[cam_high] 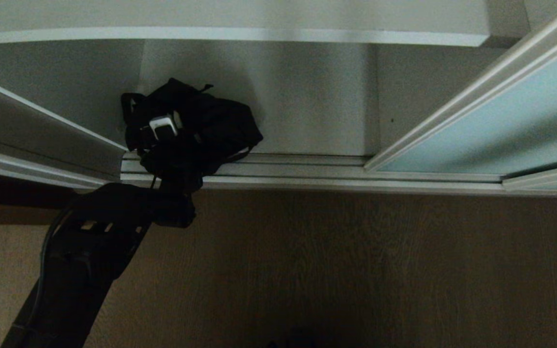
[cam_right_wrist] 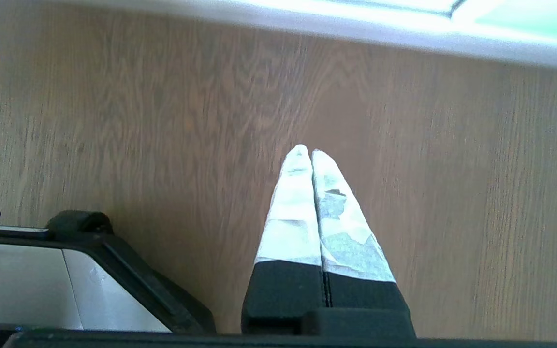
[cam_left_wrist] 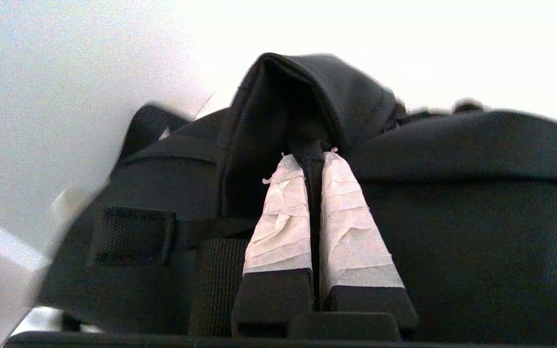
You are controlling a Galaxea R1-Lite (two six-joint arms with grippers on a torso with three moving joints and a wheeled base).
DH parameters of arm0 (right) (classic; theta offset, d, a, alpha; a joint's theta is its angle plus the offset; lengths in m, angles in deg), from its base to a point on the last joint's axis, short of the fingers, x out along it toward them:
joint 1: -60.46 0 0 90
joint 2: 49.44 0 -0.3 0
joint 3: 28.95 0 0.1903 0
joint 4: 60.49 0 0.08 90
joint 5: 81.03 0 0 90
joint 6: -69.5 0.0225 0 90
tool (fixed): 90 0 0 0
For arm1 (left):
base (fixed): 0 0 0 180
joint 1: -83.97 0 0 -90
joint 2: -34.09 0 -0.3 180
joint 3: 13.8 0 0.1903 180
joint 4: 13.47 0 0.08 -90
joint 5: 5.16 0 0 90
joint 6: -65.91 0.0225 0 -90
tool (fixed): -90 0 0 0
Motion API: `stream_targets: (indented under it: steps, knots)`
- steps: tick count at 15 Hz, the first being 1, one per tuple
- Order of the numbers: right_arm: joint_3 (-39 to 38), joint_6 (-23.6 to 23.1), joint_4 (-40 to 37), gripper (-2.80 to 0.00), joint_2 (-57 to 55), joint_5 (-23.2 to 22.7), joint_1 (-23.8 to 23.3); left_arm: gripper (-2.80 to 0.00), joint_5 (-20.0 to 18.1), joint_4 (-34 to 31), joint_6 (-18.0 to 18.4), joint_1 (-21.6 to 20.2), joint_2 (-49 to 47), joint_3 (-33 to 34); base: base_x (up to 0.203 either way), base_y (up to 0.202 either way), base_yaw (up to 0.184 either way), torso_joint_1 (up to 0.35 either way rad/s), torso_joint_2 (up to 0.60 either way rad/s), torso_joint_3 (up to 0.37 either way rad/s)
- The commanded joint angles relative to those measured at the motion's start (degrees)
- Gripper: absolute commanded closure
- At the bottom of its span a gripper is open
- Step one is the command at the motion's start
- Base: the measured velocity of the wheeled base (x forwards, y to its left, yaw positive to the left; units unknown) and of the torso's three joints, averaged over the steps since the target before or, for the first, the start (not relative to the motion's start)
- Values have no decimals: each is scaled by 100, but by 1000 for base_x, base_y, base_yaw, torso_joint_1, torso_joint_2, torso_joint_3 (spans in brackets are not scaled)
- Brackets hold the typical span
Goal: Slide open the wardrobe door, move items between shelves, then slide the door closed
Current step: Place the bag on the lower shelf
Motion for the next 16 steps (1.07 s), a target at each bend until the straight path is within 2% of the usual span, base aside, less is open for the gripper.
stream_targets:
  steps: [1, 9, 16]
  knots:
    - [0, -3, 3, 0, 20, 0, 2, 0, 23, 56, -6, -5, 9, -1, 194, 0, 2, 2, 5, 7]
    - [0, 1, 3, 0, 20, 0, 2, 0, -3, 56, -32, -5, -17, -1, 190, 0, 1, 2, 2, 3]
    - [0, 5, 3, 0, 20, 0, 2, 0, 45, 56, 2, -6, 52, -1, 10, 0, 1, 2, 0, 0]
